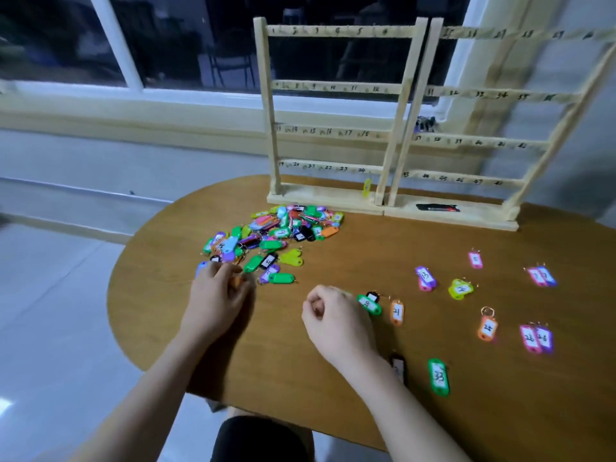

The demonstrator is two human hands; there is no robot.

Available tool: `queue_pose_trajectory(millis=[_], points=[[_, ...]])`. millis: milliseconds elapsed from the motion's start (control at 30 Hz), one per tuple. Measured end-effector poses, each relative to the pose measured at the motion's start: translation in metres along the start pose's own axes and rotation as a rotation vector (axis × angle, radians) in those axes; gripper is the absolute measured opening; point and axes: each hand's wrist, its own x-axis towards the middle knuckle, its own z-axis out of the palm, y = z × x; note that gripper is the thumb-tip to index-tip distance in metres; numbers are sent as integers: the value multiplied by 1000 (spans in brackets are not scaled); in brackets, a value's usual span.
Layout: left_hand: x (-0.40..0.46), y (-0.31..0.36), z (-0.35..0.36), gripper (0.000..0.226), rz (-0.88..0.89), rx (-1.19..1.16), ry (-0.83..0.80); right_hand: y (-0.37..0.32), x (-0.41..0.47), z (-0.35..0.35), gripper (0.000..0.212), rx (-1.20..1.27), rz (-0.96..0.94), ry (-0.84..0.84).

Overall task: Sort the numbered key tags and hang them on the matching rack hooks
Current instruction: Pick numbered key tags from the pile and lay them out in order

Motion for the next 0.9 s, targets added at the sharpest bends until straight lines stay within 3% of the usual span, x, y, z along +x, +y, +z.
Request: queue_pose_trajectory(millis=[200,300,400,500,700,900], points=[[-2,2,-8,37,-58,-177,-13,-21,50,48,39,-190,-22,4],[3,-1,-14,47,-113,-290,-58,-18,57,65,33,-221,-28,81],[3,-3,-12,36,-41,-232,-79,-16,59,72,23,-233,-32,105],[3,-6,-8,26,0,-175,-103,-12,57,75,11,-173,-79,205],[4,-9,-5,13,45,-161,-97,5,58,72,27,174,-1,205],[3,-9,-8,42,60,-163,-172,2,58,71,17,200,46,158]])
